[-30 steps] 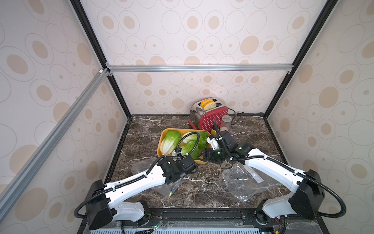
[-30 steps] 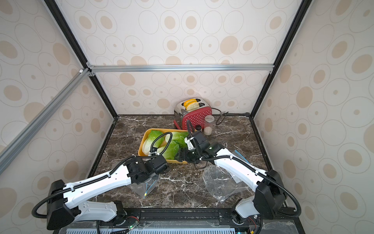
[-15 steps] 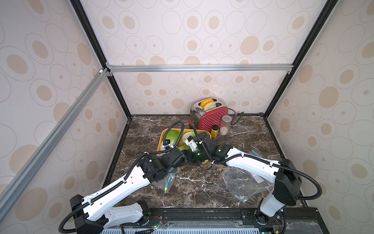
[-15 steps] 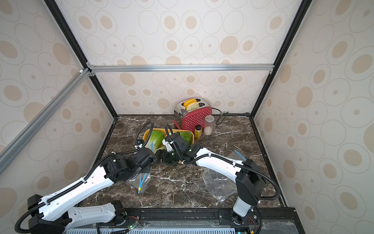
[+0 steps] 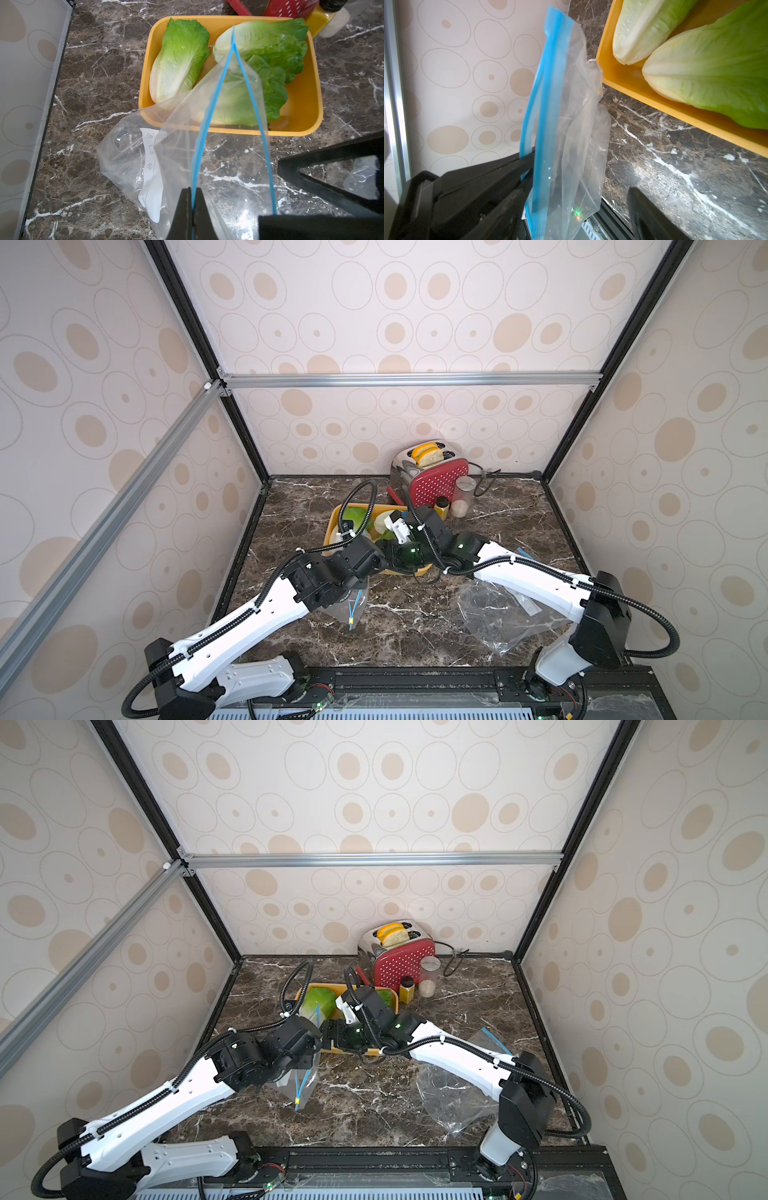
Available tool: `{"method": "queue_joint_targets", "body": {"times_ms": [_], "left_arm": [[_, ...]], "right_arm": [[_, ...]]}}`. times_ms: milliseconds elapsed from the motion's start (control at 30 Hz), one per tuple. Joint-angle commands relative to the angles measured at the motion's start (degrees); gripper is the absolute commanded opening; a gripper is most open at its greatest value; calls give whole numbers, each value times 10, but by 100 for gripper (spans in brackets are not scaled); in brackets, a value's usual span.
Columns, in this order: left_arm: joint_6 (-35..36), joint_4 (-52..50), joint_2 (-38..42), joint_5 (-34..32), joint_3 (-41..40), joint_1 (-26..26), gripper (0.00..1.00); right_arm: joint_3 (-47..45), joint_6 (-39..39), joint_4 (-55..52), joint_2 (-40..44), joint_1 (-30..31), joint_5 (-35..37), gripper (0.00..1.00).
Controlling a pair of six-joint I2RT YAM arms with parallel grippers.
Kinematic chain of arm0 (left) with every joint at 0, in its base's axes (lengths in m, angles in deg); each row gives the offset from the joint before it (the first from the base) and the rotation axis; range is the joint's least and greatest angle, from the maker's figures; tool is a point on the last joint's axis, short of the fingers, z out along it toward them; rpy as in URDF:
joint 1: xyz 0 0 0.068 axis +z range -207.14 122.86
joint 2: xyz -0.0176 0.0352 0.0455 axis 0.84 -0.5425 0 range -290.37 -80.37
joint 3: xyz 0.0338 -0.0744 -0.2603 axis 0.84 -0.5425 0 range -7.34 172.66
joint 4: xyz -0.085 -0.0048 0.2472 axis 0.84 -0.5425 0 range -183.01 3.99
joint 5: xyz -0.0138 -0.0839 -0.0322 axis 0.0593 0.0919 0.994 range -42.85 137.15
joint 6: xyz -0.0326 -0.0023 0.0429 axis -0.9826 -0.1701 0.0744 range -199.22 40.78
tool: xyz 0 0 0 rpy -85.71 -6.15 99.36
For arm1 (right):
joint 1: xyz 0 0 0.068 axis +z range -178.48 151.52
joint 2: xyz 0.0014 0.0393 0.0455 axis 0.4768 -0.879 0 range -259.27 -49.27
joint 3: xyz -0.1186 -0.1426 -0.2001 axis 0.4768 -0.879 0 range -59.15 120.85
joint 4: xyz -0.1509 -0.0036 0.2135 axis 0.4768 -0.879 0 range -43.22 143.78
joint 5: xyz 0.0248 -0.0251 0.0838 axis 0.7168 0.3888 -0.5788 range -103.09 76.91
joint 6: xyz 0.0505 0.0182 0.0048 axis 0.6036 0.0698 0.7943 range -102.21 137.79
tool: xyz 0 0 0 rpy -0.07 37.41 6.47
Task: Put the chinese cabbages into a zipper bag and zip it
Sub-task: Open the zipper of the food storage bag at the center of the board.
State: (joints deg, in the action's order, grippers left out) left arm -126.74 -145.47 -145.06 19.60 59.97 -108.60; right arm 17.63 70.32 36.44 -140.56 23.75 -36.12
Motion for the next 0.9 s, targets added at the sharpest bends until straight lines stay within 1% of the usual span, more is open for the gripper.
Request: {"method": "queue_joint_targets", "body": {"times_ms": [0, 67, 200, 267, 333, 400, 500, 600, 767, 867], "left_arm": [[7, 10, 0, -5, 26, 4, 0], [10, 4, -2, -13, 32, 5, 0], [9, -33, -1, -48, 52, 11, 0], [13, -56, -2, -65, 67, 16, 0], [19, -81, 0, -78, 83, 29, 0], [30, -100, 5, -80, 96, 54, 0], [44, -108, 21, -83, 107, 76, 0], [50, -106, 30, -92, 112, 84, 0], [56, -86, 22, -71, 108, 85, 0], [49, -103, 20, -98, 105, 87, 0]], "right_arm": [[22, -3, -45, -22, 5, 17, 78], [29, -10, -59, -33, 5, 25, 71], [35, -32, -104, -47, 5, 53, 62], [37, -43, -124, -50, 4, 68, 55], [34, -49, -128, -53, 4, 71, 48], [34, -54, -127, -57, 4, 71, 39], [41, -54, -123, -65, 4, 75, 29], [57, -51, -115, -79, 6, 75, 27], [92, -47, -96, -107, 8, 66, 25], [117, -55, -104, -115, 12, 70, 26]]}}
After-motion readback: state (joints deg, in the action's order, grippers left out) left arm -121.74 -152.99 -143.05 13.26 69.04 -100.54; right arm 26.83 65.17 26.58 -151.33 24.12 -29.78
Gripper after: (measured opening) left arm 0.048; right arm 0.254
